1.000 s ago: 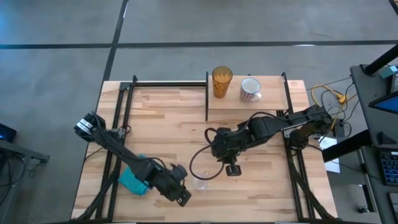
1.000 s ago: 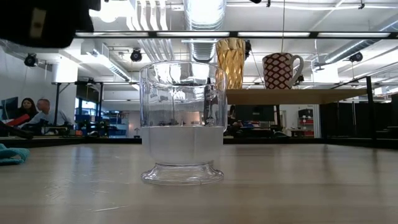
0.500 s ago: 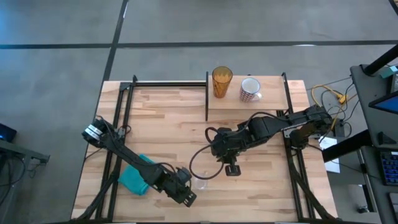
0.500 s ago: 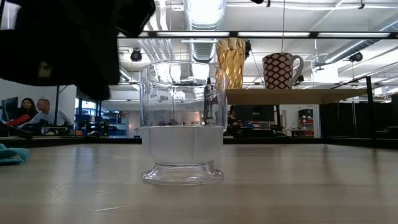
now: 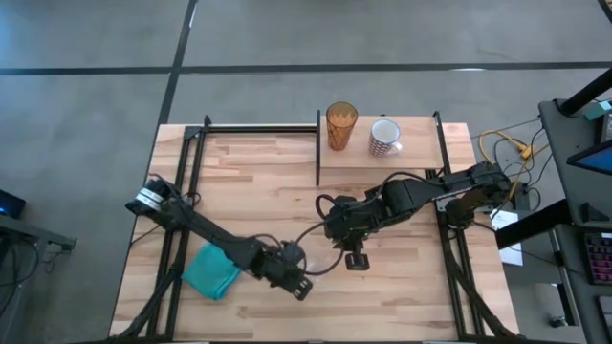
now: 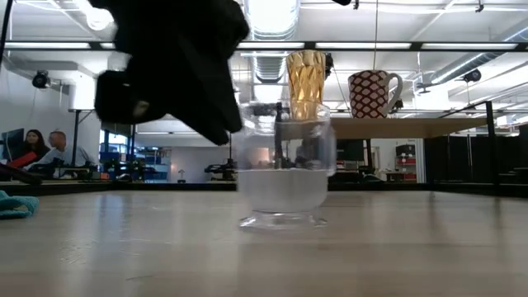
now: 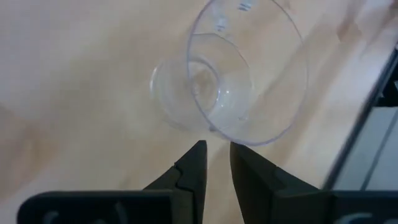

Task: Stack small to large cups/mugs on shelf
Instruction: Put the transparent mug on the shelf

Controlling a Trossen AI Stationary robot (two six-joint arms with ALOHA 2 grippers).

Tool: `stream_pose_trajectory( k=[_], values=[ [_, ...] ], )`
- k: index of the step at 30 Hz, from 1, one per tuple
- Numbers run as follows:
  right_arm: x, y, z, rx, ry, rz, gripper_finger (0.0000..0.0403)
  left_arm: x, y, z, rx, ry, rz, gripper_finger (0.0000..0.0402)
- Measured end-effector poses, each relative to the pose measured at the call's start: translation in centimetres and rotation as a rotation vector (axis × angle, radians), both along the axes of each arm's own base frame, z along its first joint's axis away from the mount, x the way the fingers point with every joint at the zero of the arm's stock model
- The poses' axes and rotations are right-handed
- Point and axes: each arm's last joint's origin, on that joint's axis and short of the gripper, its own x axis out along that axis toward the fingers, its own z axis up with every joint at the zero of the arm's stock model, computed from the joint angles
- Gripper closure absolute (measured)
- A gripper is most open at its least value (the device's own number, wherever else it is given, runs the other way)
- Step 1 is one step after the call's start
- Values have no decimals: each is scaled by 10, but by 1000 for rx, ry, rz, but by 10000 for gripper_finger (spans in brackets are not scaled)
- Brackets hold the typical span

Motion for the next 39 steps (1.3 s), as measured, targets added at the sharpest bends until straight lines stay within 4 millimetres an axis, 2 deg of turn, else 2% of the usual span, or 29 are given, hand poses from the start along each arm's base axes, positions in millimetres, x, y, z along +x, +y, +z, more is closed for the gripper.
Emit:
stream_pose_trajectory(
  k=[12,16,21,26,32,39],
  values=[
    [-1,0,-1,-11,10,13,344,32,65,5,94,-90,43,345],
    [-6,-1,-3,-29,65,15,344,41,88,9,120,-124,67,345],
    [-10,0,-21,-47,145,-7,344,46,109,10,146,-124,53,345],
    [-7,4,-51,-29,155,-53,344,45,118,14,145,-124,47,345],
    [-6,7,-80,-10,159,-86,344,36,120,31,128,-147,26,345],
    [-4,8,-81,-1,136,-86,344,19,122,67,133,-229,12,345]
  ],
)
